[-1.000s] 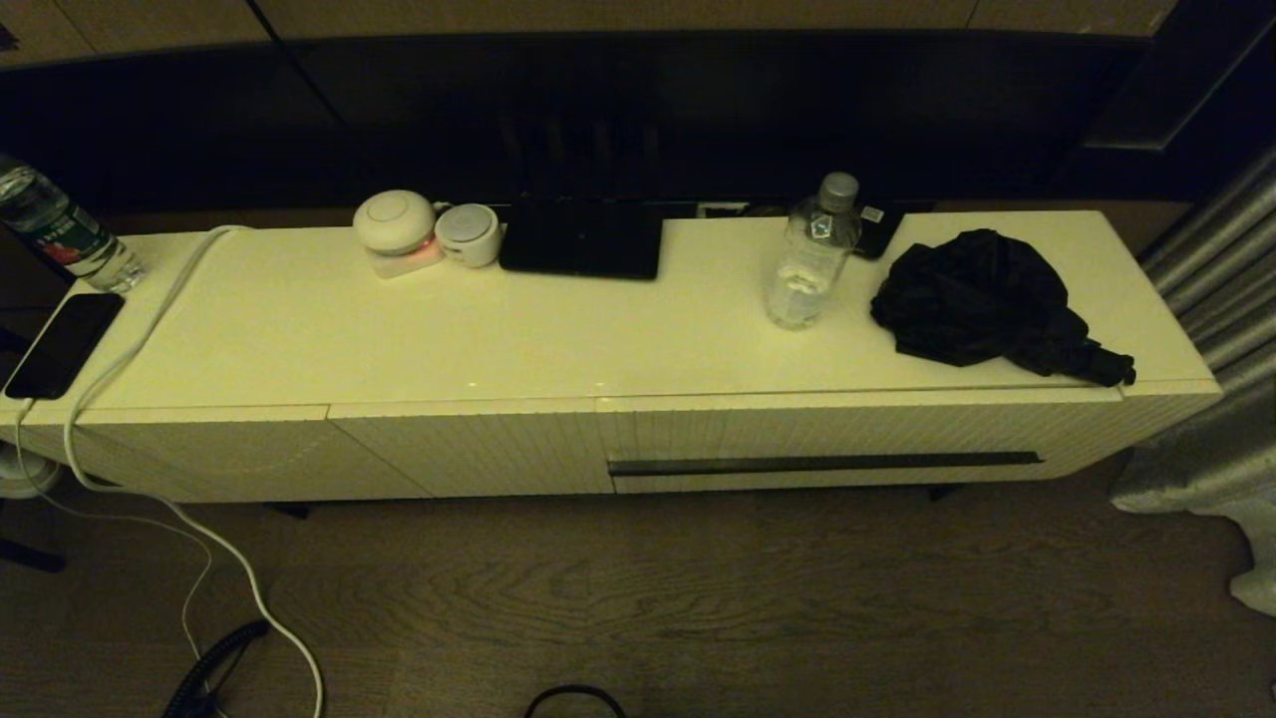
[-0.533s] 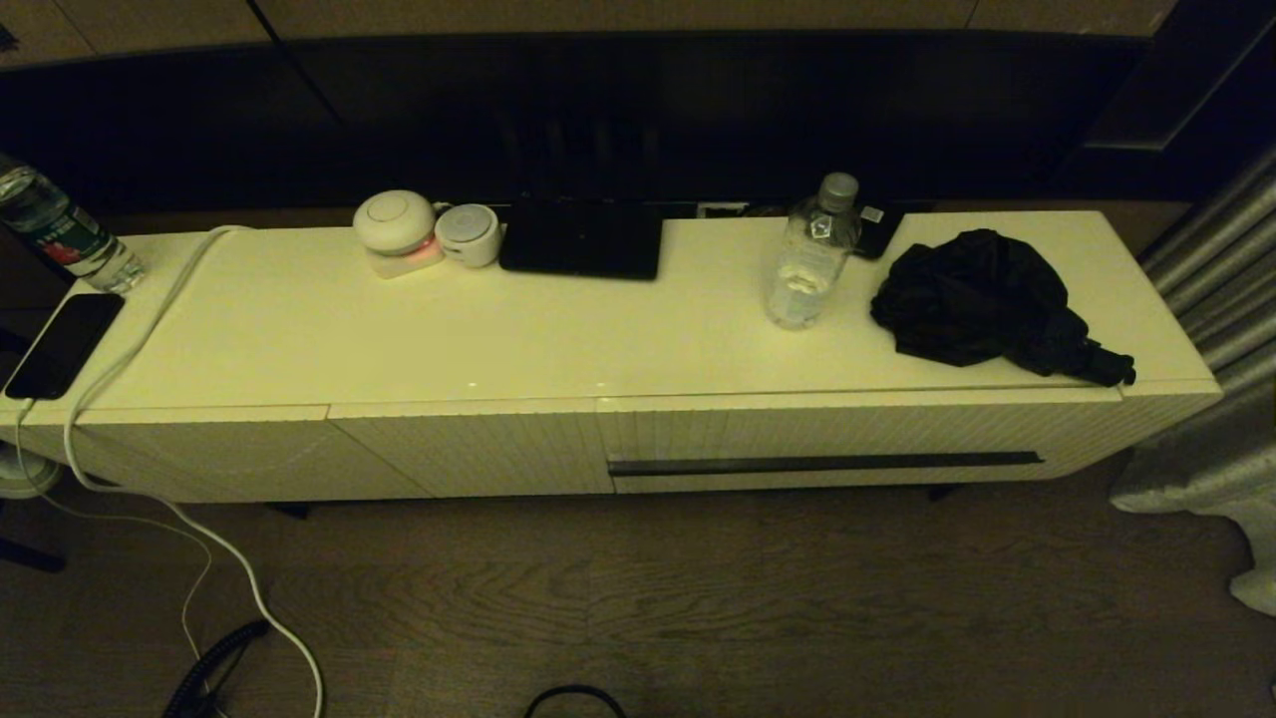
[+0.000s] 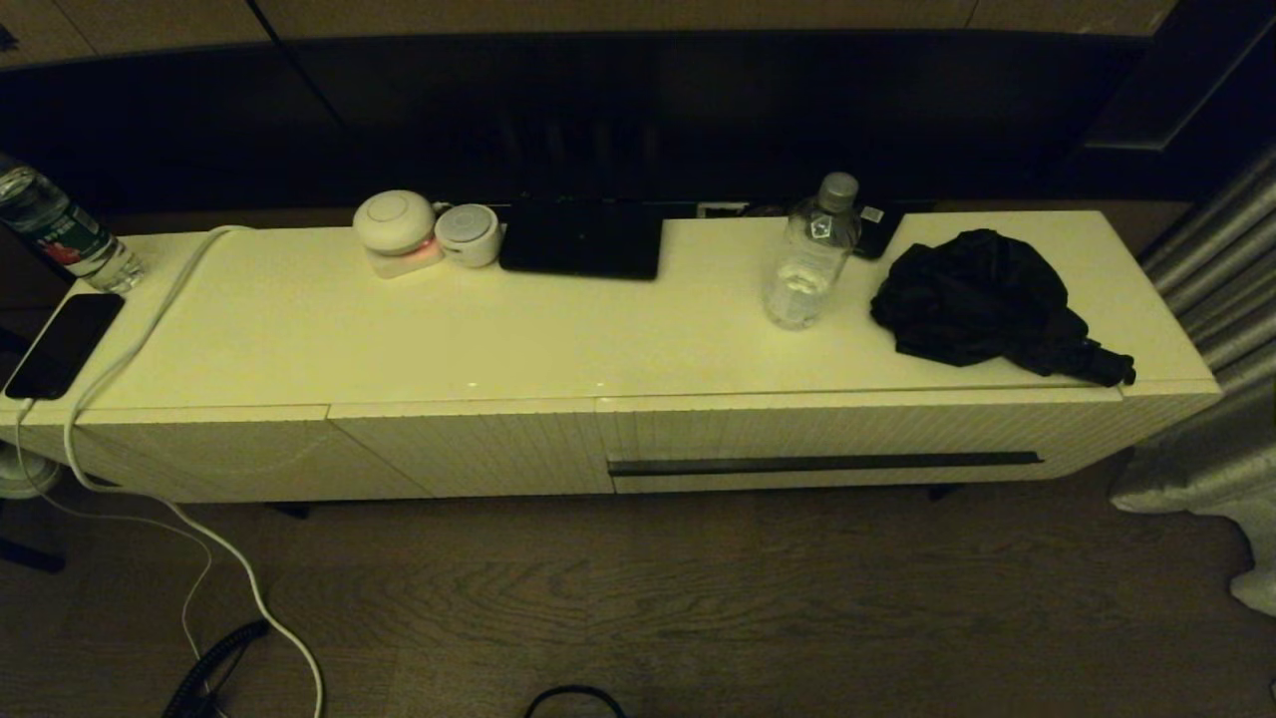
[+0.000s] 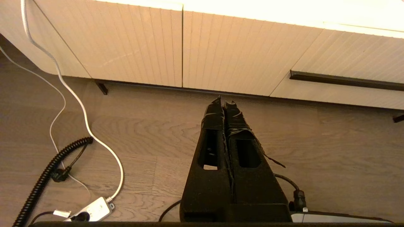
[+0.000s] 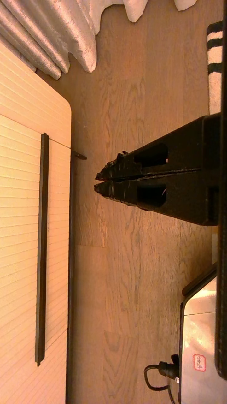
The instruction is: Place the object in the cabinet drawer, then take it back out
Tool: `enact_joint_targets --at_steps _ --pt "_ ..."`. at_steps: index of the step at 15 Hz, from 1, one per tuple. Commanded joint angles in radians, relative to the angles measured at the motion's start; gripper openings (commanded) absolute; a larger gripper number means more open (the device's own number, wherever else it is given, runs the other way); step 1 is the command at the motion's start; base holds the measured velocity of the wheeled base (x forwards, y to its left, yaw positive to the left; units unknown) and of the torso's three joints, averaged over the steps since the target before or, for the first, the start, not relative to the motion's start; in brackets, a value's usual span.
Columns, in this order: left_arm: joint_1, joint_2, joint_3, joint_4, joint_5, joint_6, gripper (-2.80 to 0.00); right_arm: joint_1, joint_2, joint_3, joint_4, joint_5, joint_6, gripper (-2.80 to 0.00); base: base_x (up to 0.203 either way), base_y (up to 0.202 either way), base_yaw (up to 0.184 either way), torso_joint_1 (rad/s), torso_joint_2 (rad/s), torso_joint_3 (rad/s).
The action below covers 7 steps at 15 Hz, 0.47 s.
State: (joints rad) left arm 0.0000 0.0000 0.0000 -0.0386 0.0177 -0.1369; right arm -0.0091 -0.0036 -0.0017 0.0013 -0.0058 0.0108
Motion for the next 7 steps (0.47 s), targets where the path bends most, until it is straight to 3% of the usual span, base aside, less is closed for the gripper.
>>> enact_joint_targets --at_steps 1,7 --pt "0.000 -0.002 0.000 -0.001 0.001 -0.001 -2.80 0.000 0.004 0.000 0.000 0.000 0.000 -2.80 0.000 0.000 0.000 0.000 0.00 0.000" --pt "0.000 -0.002 0.000 -0.001 0.001 -0.001 -2.80 0.000 0.004 0.000 0.000 -0.002 0.005 -2.80 0.000 0.000 0.000 0.000 0.00 0.000"
